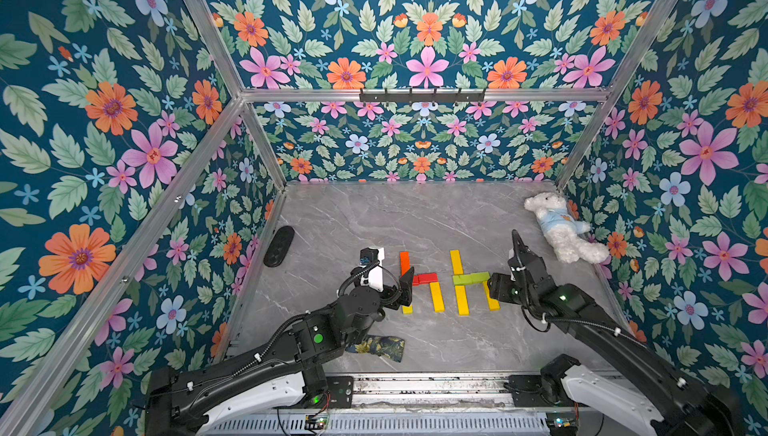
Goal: Assemble the letter h with building blocks
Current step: Assemble the building block at the center of the board, then reset both arms
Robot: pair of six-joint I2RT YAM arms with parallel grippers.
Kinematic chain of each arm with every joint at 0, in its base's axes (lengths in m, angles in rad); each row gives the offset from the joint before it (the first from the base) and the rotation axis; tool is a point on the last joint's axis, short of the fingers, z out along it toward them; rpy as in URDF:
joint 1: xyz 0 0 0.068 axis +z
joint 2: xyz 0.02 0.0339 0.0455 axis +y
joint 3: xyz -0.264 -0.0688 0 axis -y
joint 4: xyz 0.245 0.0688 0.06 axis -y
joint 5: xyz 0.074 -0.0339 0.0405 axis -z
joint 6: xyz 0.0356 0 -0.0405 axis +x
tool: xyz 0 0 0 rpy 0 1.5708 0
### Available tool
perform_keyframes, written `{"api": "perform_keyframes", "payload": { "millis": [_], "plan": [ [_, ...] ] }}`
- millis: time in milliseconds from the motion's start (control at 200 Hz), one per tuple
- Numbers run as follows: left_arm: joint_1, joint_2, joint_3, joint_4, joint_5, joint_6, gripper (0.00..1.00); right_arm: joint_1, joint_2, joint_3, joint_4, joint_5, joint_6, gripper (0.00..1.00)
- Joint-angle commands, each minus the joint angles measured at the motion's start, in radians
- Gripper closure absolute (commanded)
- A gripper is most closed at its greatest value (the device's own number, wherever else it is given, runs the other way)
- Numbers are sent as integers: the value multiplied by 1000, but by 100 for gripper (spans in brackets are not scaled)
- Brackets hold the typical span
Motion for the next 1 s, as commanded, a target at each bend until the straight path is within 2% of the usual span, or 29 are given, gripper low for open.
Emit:
{"api": "perform_keyframes", "payload": {
  "millis": [0,45,95,165,255,305,425,530,595,720,835,995],
  "plan": [
    [0,-1,-34,94,-109,19,1,2,-81,-17,56,78,0,14],
    [0,12,-49,115,-161,22,1,2,-104,-18,44,128,18,5],
    [1,33,-66,143,-196,43,1,1,-125,-31,56,170,25,1],
    [1,68,-78,171,-266,48,1,1,-148,-43,60,214,36,1],
    [5,112,-93,217,-415,62,1,2,-170,-58,64,250,62,1],
    [16,123,-106,264,-442,94,1,2,-178,-63,63,272,79,1],
    [102,120,-167,424,-364,146,1,1,-201,-77,68,322,108,1],
    [307,137,-204,455,-236,70,0,0,-208,-90,97,316,94,1],
    [395,188,-222,501,-234,71,1,1,-201,-91,102,310,97,1],
    [474,368,-190,582,-272,158,1,1,-191,-96,105,316,101,1],
    [534,495,-114,573,-277,160,1,-1,-206,-110,122,317,88,1],
    [696,550,-83,665,-101,196,1,-1,-244,-134,138,315,68,1]
  ]
}}
